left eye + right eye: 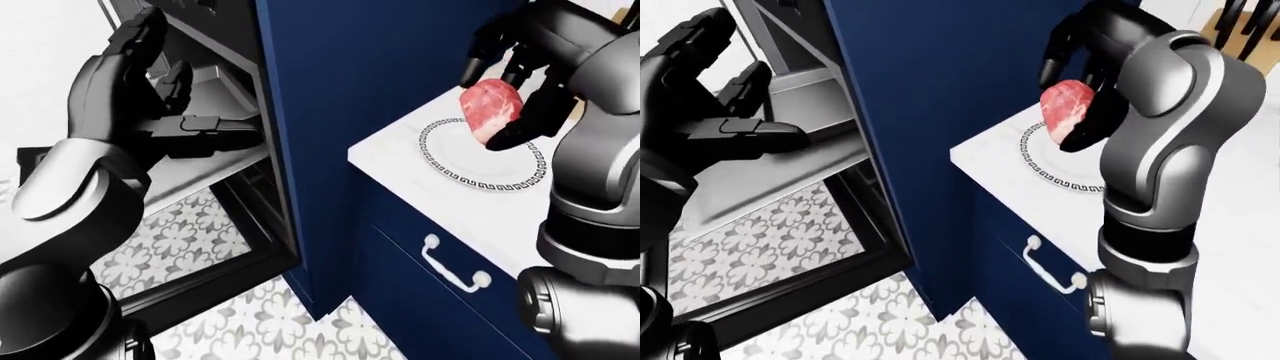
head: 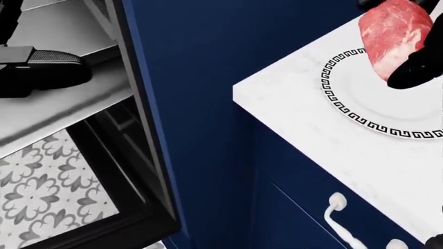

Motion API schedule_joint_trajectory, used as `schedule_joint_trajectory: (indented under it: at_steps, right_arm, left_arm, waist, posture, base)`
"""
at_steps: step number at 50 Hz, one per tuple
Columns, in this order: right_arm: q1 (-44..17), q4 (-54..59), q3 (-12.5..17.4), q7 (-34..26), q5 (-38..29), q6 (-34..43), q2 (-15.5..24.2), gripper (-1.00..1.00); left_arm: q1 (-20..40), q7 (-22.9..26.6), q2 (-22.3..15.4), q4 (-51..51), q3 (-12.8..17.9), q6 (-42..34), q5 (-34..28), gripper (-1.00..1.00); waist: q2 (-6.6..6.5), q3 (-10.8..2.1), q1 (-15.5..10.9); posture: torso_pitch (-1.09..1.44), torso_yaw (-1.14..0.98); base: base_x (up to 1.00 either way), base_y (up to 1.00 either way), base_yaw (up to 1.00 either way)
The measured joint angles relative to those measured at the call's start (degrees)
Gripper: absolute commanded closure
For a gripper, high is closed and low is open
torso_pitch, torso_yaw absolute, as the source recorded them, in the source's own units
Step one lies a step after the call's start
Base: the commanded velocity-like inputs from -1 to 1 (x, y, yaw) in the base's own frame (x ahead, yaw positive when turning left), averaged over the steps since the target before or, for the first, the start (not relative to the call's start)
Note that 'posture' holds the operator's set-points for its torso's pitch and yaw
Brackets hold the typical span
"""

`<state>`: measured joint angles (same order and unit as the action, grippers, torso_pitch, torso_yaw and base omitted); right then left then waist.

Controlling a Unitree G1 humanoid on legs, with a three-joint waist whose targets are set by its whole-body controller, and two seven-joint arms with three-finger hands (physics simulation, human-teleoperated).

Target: Pick the steak from the top rack in the oven and place it on the plate on the counter.

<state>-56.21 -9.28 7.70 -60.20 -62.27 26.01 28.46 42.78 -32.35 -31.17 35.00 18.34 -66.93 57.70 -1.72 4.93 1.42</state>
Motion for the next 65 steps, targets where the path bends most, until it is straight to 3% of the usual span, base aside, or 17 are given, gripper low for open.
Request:
schedule_joint_trajectory:
  at_steps: [10, 26, 34, 50, 65]
  right_arm:
    - [0.6, 8.2, 0.4, 3.8, -2.0, -1.7, 0.2, 1.00]
    - [-15.0, 34.8, -1.3, 18.4, -1.1, -6.1, 2.2, 1.00]
    - [-15.5, 35.6, -1.7, 20.1, -0.5, -6.1, 2.5, 1.00]
    - [-19.7, 60.8, -3.8, 32.2, 1.0, -12.6, 3.3, 0.99]
    - [-21.2, 71.2, -5.0, 37.8, 0.1, -14.2, 3.6, 1.00]
  left_arm:
    - [-1.2, 0.7, 0.4, 0.5, -0.4, 0.7, -0.8, -1.00]
    - [-1.4, 4.4, 1.3, -0.6, -0.2, 1.1, -4.7, -1.00]
    - [-1.5, 4.6, 1.5, -0.6, -0.1, 1.0, -5.2, -1.00]
    - [-2.9, 7.9, 3.9, -0.5, -1.1, 1.8, -10.2, -1.00]
    - [-2.4, 8.9, 4.4, -0.3, -0.3, 1.4, -11.0, -1.00]
  waist:
    - [-0.33, -0.08, 0.2]
    - [-0.79, -0.26, 0.0]
    - [-0.48, -0.26, -0.4]
    - [-0.50, -0.80, -0.7]
    - [-0.25, -1.06, -0.7]
  posture:
    - [0.02, 0.00]
    - [0.02, 0.00]
    - [0.02, 0.00]
    - [0.02, 0.00]
    - [0.02, 0.00]
  base:
    - [0.00, 0.00, 0.00]
    - [0.00, 0.00, 0.00]
    - [0.00, 0.00, 0.00]
    - [0.00, 0.00, 0.00]
    - [0.00, 0.00, 0.00]
